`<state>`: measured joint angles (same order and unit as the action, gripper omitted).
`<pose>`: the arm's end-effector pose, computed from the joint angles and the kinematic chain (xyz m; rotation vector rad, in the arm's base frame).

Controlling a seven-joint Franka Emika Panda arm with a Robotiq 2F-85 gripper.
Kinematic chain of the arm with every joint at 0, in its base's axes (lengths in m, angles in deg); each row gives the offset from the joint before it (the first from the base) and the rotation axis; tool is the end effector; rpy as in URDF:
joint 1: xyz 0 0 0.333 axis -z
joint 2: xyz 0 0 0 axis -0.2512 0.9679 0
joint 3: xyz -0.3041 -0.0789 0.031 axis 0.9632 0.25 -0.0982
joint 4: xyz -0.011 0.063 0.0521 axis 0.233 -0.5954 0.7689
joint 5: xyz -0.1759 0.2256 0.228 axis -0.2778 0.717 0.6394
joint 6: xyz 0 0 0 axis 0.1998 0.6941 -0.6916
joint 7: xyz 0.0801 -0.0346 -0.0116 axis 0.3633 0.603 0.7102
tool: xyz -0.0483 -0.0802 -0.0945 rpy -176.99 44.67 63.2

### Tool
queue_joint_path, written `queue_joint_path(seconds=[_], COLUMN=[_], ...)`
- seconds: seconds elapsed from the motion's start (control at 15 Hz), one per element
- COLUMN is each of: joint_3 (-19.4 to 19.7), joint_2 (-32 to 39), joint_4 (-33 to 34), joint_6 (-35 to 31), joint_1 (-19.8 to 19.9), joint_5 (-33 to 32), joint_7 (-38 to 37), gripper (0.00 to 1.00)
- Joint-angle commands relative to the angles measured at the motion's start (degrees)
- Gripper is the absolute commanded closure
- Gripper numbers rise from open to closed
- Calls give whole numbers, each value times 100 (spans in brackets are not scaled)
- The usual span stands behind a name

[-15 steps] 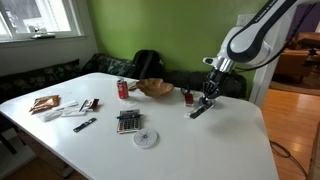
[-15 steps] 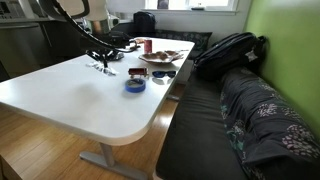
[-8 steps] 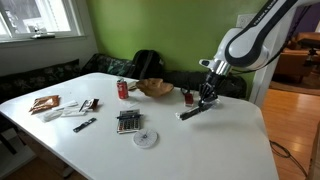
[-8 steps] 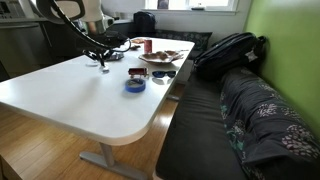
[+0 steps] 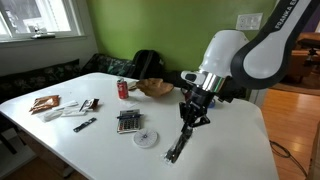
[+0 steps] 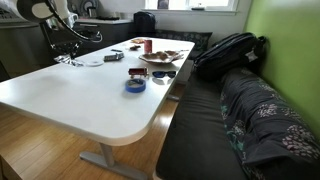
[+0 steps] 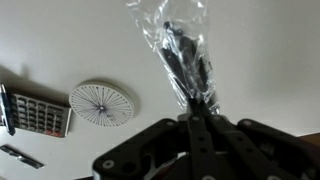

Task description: Put the clear plastic with the cable on the white object

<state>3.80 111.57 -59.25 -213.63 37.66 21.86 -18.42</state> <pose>0.4530 0.2236 0.2020 -2.1233 -1.9666 -0.5559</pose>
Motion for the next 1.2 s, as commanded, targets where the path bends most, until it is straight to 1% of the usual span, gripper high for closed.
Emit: queue_joint_path(seconds=[0.0, 0.13, 0.2, 0.27, 0.47, 0.53, 0.67, 0.73, 0.8, 0.87, 0.93, 1.0, 1.13], joint_3=[16, 22, 494, 644, 1557, 1887, 2546, 2904, 3150, 3283, 3317, 3276, 2966], joint_2=[40, 64, -215, -118, 9, -8, -118, -159, -162, -148, -165, -172, -71], joint_4=[25, 40, -316, -241, -27, 28, 0, -19, -26, -32, -56, -56, -24], joint_6=[-8, -7, -484, -648, -1306, -1469, -1908, -2133, -2301, -2375, -2324, -2146, -2009], joint_1=[-11, 27, 404, 308, -199, -428, -983, -1341, -1632, -1828, -1945, -2033, -1956], joint_5=[-154, -170, -205, -214, -259, -258, -231, -160, -111, -189, -361, -563, -1209], joint_7=[-92, -43, -13, -146, -720, -1008, -1634, -1961, -2297, -2584, -2840, -3057, -3392], gripper=[99, 99, 100, 100, 100, 100, 100, 100, 100, 100, 100, 100, 100])
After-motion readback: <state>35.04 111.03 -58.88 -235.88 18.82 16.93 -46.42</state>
